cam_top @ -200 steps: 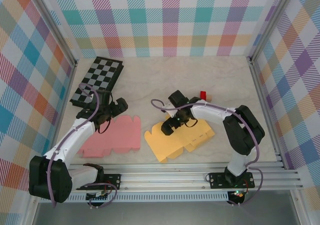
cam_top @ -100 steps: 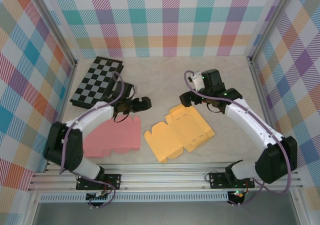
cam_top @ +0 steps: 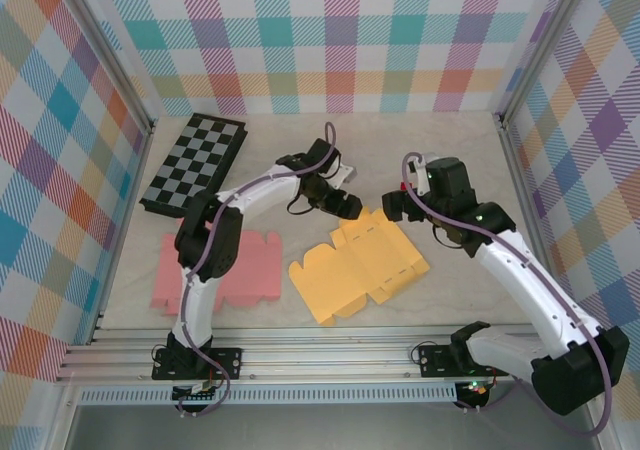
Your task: Fold the paper box
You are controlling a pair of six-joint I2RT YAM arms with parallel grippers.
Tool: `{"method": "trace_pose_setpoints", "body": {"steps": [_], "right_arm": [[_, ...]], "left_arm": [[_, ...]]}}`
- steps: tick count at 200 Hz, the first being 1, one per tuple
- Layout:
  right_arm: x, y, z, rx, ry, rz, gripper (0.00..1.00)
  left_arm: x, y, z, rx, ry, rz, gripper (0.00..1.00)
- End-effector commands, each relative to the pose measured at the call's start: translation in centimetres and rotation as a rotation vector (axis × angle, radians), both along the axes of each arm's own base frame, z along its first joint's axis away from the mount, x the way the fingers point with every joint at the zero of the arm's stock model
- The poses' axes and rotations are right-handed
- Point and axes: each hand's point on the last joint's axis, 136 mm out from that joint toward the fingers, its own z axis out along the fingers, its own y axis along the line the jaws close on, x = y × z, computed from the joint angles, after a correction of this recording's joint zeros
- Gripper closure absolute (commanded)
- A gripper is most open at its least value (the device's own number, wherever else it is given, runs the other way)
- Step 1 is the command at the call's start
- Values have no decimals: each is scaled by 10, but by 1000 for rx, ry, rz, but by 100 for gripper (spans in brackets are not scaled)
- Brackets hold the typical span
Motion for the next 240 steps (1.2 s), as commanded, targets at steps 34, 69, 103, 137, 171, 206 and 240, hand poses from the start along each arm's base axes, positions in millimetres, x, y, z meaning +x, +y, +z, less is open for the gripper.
{"method": "trace_pose_setpoints", "body": {"steps": [34, 69, 103, 137, 171, 206, 240], "right_arm": [[-12, -8, 0, 21, 3, -20, 0], [-14, -9, 0, 10, -9, -5, 0], [-12, 1, 4, 25, -32, 56, 0], [-3, 18, 18, 56, -101, 167, 0], [18, 48, 29, 73, -140, 361, 0], [56, 69, 43, 8, -167, 483, 10], [82, 91, 53, -31, -257, 707, 21]], "left_arm": [[-31, -27, -34, 37, 143, -201, 25], [-31, -34, -39, 13, 173, -215, 51], [-27, -47, -9, -83, 146, -229, 100], [1, -26, 62, -200, 8, -114, 100], [36, 37, 123, -317, -162, 147, 100], [49, 115, 149, -296, -375, 393, 100], [43, 147, 169, -339, -527, 427, 100]]}}
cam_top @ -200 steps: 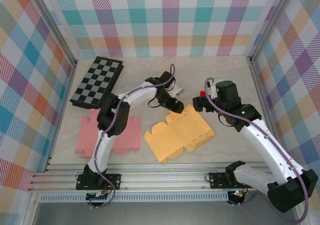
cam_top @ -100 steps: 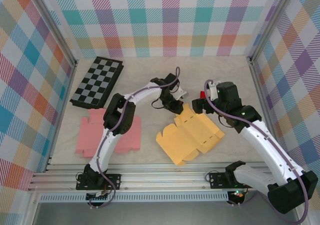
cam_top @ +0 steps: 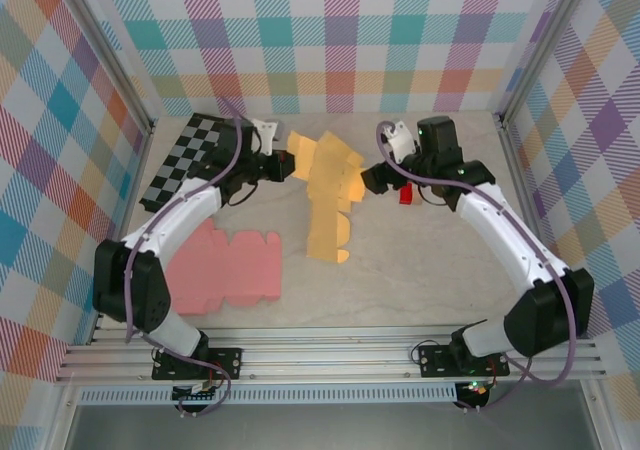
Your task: Fold the paper box
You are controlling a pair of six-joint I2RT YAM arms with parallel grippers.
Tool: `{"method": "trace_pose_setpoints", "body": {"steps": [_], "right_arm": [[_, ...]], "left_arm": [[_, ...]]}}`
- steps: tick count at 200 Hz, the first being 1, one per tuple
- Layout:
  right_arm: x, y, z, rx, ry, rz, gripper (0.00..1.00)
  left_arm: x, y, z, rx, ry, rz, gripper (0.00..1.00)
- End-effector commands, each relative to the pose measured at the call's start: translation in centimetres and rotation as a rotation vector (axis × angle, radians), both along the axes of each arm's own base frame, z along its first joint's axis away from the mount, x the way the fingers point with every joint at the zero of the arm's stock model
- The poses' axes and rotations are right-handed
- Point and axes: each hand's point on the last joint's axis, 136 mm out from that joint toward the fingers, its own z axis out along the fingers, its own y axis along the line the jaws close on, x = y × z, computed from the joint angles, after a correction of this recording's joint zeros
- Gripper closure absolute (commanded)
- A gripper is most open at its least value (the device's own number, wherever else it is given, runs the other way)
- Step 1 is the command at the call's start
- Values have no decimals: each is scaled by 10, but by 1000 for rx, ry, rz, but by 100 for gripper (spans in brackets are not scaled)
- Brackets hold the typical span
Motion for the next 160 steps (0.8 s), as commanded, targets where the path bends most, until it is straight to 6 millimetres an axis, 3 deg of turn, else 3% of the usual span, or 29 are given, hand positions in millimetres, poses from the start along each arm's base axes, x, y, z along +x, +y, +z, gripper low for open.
{"method": "trace_pose_setpoints", "body": {"steps": [1, 12, 26, 48, 84, 115, 160], "right_arm": [[9, 21, 21, -23, -148, 236, 21], [15, 26, 19, -46, -188, 299, 22], [10, 35, 14, -62, -249, 462, 31], [10, 40, 6, -70, -309, 597, 32], [26, 36, -5, -83, -254, 658, 34], [44, 29, -4, -92, -239, 643, 39], [43, 28, -10, -100, -198, 676, 47]], "left_arm": [[7, 11, 15, -24, -128, 45, 100], [0, 9, 22, -24, -174, 7, 100], [-7, 7, 31, -28, -235, -29, 100], [-15, 10, 41, -18, -336, -43, 100], [-34, 4, 52, -42, -478, -131, 100], [-45, -6, 46, -31, -509, -229, 100], [-47, -10, 51, -45, -513, -256, 100]]}}
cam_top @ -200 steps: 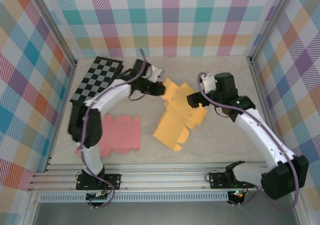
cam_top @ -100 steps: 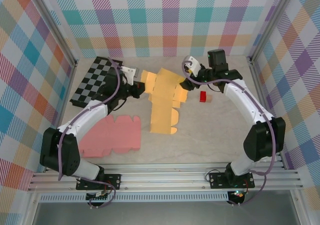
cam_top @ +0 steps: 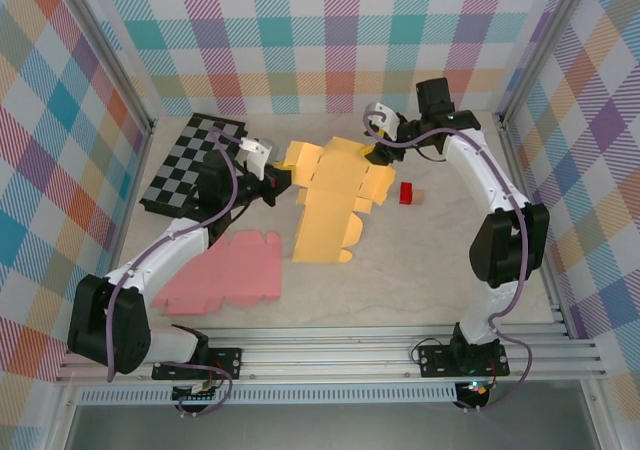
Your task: Fold the paper box
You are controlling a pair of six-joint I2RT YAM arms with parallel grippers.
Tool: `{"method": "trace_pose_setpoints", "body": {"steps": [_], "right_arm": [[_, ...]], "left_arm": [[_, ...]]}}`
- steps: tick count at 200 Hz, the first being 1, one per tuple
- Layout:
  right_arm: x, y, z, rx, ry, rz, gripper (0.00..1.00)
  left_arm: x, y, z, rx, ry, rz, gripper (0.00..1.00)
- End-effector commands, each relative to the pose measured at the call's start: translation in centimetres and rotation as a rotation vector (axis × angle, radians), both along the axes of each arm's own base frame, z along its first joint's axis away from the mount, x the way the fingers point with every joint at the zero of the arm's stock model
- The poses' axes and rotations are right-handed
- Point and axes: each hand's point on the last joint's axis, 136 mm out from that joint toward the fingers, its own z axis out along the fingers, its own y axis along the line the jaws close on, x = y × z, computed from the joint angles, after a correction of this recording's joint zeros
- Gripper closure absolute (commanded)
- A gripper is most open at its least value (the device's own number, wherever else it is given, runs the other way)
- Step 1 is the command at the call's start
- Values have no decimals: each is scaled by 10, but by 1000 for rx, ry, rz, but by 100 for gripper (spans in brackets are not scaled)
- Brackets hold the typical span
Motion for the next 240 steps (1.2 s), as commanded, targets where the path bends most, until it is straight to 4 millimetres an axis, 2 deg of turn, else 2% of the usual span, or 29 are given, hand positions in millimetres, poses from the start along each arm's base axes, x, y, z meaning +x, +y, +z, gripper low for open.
{"method": "trace_pose_setpoints", "body": {"steps": [1, 27, 81, 112, 143, 152, 164, 180, 194, 212, 230, 240], "right_arm": [[-13, 3, -2, 8, 36, 80, 47], [-19, 2, -7, -3, 57, 101, 52], [-32, -5, -14, -35, 72, 117, 53], [-34, -12, -16, -46, 61, 103, 66], [-38, -15, -13, -65, 34, 98, 96], [-39, -16, -10, -72, 21, 95, 100], [-41, -18, -4, -87, -3, 89, 100], [-45, -22, -2, -126, -43, 91, 100], [-45, -26, -2, -191, -90, 68, 100], [-46, -29, -2, -272, -126, 44, 100], [-53, -26, 2, -323, -143, 50, 100], [-58, -24, 5, -346, -155, 64, 100]], "left_arm": [[-4, -5, 22, -17, -93, -52, 100], [-6, -6, 22, 0, -93, -57, 100], [-12, -8, 23, 20, -98, -66, 100], [-15, -10, 24, 28, -98, -73, 100], [-15, -12, 23, 34, -90, -70, 100], [-13, -11, 21, 45, -75, -51, 100], [-6, -5, 20, 64, -44, 0, 90], [2, 5, 21, 82, -25, 79, 69], [3, 13, 32, 63, -60, 132, 51], [-4, 21, 58, 27, -146, 165, 43], [-15, 21, 85, 32, -255, 141, 40], [-18, 19, 93, 63, -300, 116, 38]]}}
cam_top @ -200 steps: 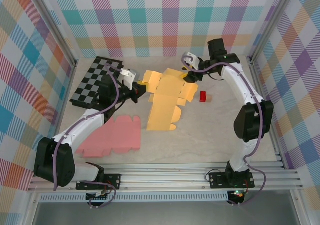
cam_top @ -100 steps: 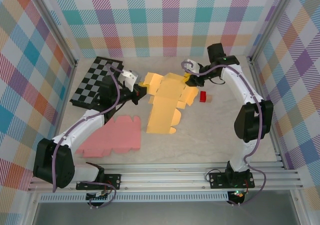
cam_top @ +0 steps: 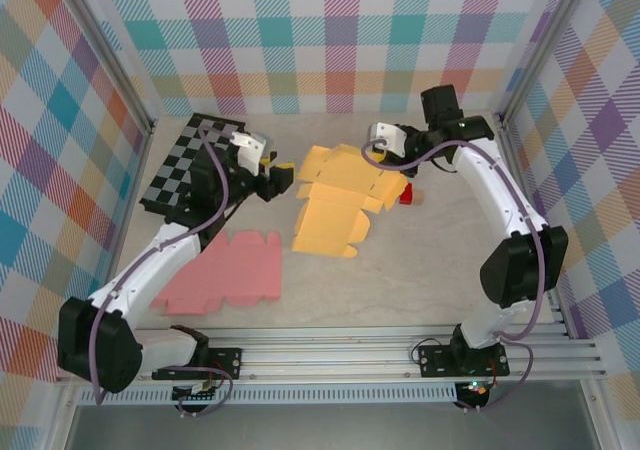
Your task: Fold the paper box
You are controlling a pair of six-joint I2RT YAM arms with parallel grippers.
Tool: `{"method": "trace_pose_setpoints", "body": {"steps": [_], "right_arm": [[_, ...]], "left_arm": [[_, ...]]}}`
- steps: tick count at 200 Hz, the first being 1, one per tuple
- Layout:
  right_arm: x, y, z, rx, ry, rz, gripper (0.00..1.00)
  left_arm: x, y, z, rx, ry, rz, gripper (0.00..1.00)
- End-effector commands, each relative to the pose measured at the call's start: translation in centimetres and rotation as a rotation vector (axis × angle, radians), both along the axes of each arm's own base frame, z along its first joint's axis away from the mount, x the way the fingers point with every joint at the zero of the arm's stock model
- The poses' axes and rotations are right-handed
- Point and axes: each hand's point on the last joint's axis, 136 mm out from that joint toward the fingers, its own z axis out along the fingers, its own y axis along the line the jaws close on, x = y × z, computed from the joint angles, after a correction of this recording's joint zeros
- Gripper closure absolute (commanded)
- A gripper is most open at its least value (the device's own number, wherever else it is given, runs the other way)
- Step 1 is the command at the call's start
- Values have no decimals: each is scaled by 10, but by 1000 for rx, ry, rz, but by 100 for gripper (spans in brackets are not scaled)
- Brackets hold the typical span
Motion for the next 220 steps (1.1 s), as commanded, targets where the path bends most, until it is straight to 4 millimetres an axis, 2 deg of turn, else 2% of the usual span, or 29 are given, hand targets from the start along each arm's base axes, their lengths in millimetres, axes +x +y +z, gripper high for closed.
{"method": "trace_pose_setpoints", "body": {"steps": [1, 19, 53, 86, 111, 143, 220], "right_arm": [[-12, 1, 5, -92, -45, 31, 100], [-20, 7, 12, -105, -61, 58, 100], [-26, 14, 19, -126, -75, 77, 100], [-32, 19, 21, -139, -79, 95, 100], [-37, 21, 21, -142, -85, 113, 100], [-42, 22, 22, -135, -96, 128, 100], [-55, 34, 23, -138, -101, 176, 100]], "left_arm": [[-10, 2, 48, 23, -187, -15, 39], [-12, -6, 55, 112, -215, -78, 38], [-32, -37, 59, 208, -282, -270, 38], [-35, -59, 47, 287, -247, -355, 38], [-33, -67, 35, 322, -222, -382, 39], [-28, -68, 20, 358, -195, -381, 41], [-40, -89, 8, 370, -169, -466, 41]]}}
